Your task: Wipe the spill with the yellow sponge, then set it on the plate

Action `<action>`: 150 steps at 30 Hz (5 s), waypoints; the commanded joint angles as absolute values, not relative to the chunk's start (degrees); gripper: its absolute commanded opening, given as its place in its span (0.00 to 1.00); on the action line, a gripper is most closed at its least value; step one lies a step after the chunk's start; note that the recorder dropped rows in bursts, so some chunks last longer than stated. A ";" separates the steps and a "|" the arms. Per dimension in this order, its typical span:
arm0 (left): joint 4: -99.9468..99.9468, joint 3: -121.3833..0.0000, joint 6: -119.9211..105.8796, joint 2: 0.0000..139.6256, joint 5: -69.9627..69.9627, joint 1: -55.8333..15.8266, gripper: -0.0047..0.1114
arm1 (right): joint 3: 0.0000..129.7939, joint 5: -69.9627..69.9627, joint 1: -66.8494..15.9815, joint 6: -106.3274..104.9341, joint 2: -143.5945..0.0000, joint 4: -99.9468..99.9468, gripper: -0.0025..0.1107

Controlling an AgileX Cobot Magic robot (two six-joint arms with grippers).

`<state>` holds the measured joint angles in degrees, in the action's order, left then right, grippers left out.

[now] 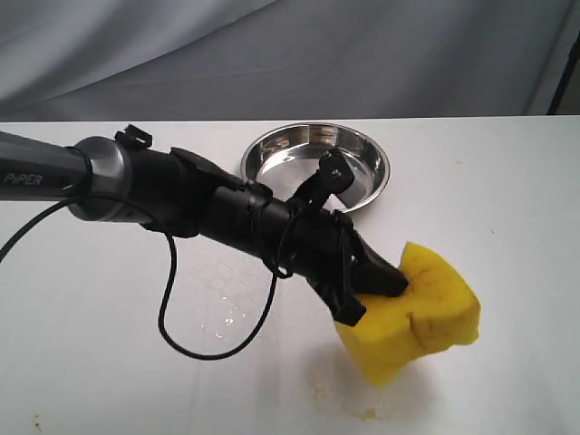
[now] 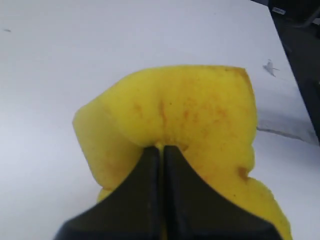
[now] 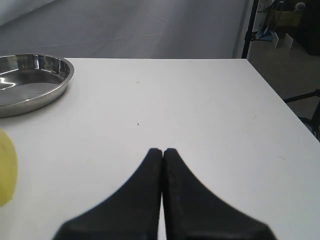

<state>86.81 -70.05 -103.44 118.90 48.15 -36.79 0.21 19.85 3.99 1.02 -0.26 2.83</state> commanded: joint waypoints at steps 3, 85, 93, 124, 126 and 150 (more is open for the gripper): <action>86.18 -71.89 -100.11 117.19 50.07 -36.58 0.04 | 0.00 19.61 3.94 0.43 0.00 2.58 0.02; 70.45 -65.04 -75.59 119.67 36.32 -10.24 0.04 | 0.00 19.61 3.94 0.43 0.00 2.58 0.02; 83.41 -65.04 -84.83 109.58 40.97 -10.24 0.04 | 0.00 19.61 3.94 0.43 0.00 2.58 0.02; 99.95 -100.63 -107.80 133.11 19.42 -21.96 0.04 | 0.00 19.61 3.94 0.43 0.00 2.58 0.02; 99.95 -105.49 -107.41 136.90 18.25 -21.96 0.04 | 0.00 19.61 3.94 0.43 0.00 2.58 0.02; 83.15 -108.57 -85.65 141.97 30.89 -21.26 0.20 | 0.00 19.61 3.94 0.45 0.00 2.58 0.02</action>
<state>83.99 -108.03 -87.70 143.03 29.69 -21.38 0.21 19.85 3.99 1.02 -0.26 2.83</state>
